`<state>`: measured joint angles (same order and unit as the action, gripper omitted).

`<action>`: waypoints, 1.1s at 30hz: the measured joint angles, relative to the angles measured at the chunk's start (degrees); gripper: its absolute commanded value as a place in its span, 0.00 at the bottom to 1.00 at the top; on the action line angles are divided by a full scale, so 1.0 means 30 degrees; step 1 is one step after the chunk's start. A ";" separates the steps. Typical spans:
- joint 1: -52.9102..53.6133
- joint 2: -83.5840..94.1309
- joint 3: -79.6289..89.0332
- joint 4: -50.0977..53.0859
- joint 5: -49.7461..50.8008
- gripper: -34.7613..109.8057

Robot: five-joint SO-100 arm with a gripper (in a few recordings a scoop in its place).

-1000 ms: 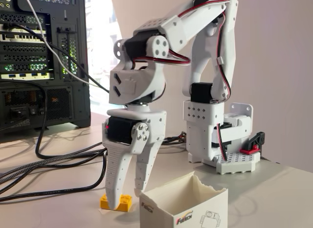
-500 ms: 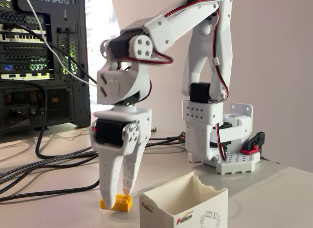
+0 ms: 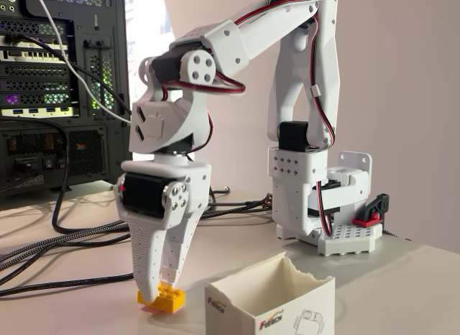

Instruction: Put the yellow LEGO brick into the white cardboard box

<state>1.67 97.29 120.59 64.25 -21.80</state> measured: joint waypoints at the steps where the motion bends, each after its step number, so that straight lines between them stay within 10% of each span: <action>1: -0.0176 0.0000 -0.0469 0.0586 0.0059 0.18; 13: -0.4248 0.0000 -0.7793 0.8115 0.4336 0.18; 33: -0.9727 -0.0146 -1.0488 0.8467 0.9492 0.33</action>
<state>-27.51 96.86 89.12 89.65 6.68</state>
